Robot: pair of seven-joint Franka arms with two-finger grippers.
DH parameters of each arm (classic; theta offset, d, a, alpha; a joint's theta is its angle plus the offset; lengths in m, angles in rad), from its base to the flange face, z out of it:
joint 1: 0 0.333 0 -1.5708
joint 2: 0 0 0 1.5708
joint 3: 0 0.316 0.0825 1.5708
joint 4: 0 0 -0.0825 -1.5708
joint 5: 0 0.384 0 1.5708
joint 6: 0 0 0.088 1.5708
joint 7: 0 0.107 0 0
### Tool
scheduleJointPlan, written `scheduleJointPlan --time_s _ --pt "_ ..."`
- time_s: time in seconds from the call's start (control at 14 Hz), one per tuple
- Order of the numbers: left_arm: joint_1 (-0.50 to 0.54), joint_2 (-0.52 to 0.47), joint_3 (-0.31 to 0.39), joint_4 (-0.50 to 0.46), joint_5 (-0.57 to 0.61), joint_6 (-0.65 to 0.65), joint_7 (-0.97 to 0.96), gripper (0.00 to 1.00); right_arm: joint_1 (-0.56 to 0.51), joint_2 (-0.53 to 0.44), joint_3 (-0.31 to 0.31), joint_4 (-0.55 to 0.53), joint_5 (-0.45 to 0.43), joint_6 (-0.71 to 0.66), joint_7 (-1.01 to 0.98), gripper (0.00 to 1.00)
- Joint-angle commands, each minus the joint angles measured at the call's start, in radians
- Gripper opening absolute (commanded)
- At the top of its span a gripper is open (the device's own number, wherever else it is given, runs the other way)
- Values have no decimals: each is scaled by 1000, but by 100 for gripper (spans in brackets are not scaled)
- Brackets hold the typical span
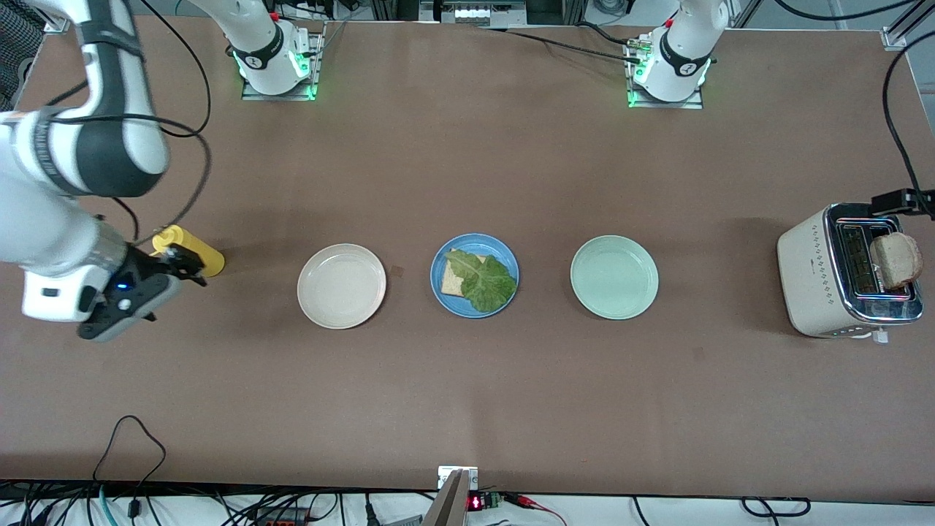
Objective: Make sandwich in blue plate with both arms
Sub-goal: 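Move the right gripper back toward the yellow squeeze bottle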
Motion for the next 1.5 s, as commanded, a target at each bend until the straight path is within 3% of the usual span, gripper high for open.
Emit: scheduleJointPlan --time_s 0.0,0.14,0.29,0.64,0.79,1.07,1.43 --pt "51 41 -13 29 3 36 90 100 -137 -59 40 -103 141 13 -279 100" --pt "52 41 -23 29 1 32 88 100 -211 -76 40 -150 237 6 -489 100" --pt "48 26 -38 32 3 27 84 100 -269 -99 41 -196 275 -9 -704 100" --pt "46 -24 -104 32 -6 -40 20 100 -401 -109 41 -247 412 -185 -1154 100" --pt "46 -38 -141 32 -11 -60 -37 100 -456 -111 41 -250 438 -265 -1269 100" --pt "48 -38 -145 32 -12 -65 -43 100 -570 -67 41 -261 519 -337 -1453 100" --pt "46 -40 -158 33 -12 -79 -46 100 -714 68 64 -261 627 -399 -1604 100"
